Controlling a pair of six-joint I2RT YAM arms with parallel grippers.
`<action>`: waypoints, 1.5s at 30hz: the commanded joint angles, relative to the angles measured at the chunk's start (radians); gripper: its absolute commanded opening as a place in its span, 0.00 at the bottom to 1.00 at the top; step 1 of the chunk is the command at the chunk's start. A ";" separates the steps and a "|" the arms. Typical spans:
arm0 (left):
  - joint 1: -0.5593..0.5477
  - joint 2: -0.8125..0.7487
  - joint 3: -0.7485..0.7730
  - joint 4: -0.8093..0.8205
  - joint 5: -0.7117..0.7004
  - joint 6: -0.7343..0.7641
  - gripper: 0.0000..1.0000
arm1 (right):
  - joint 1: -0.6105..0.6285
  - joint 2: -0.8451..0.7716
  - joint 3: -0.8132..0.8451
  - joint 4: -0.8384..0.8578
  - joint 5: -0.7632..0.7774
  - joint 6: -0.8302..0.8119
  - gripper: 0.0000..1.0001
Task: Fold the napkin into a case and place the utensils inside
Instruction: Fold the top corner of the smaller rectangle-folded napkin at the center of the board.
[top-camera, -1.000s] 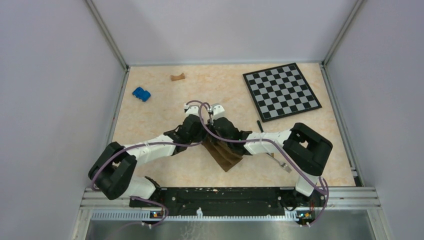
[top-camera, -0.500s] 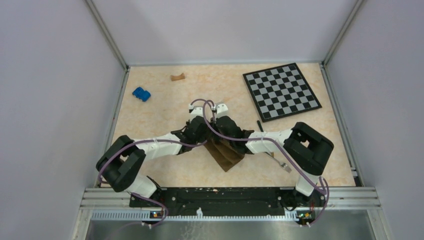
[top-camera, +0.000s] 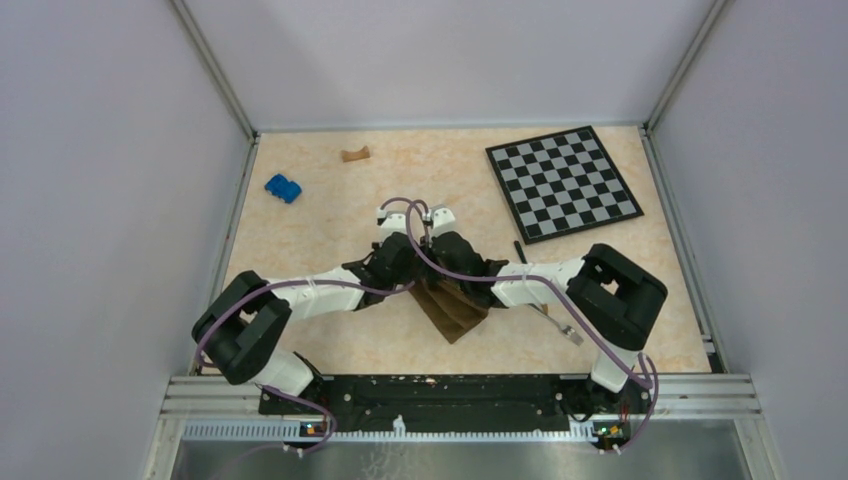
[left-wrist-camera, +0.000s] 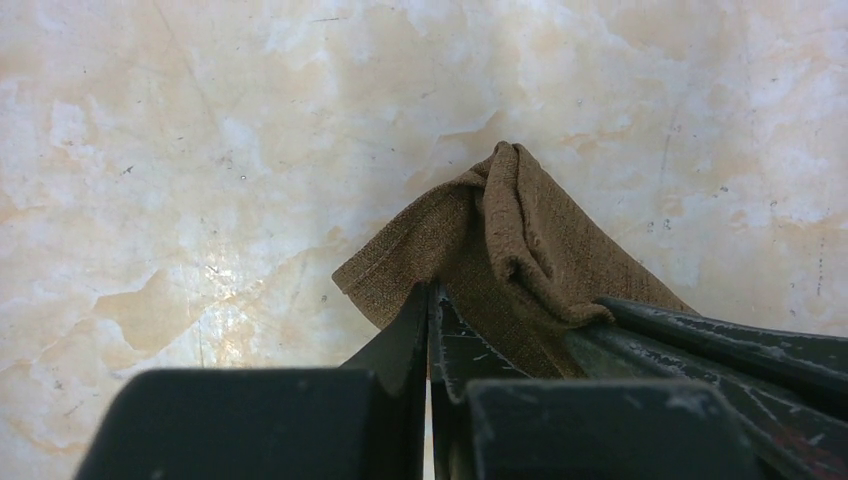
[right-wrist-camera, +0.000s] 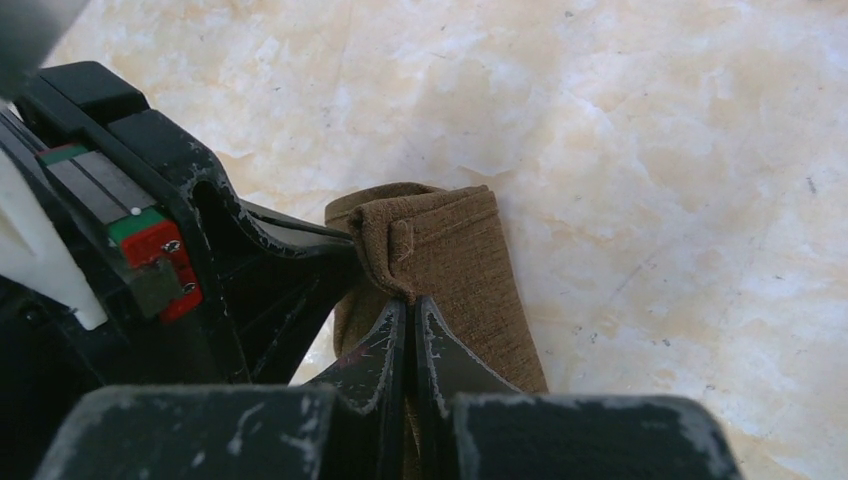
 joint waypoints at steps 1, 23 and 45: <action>-0.021 -0.051 -0.045 0.130 0.019 0.028 0.00 | 0.021 0.029 0.028 0.023 -0.092 -0.002 0.00; 0.038 -0.237 -0.339 0.453 0.134 -0.096 0.00 | 0.016 0.124 0.001 0.089 -0.219 0.002 0.00; 0.055 -0.247 -0.355 0.436 0.172 -0.102 0.00 | -0.041 0.081 -0.013 0.213 -0.343 -0.056 0.33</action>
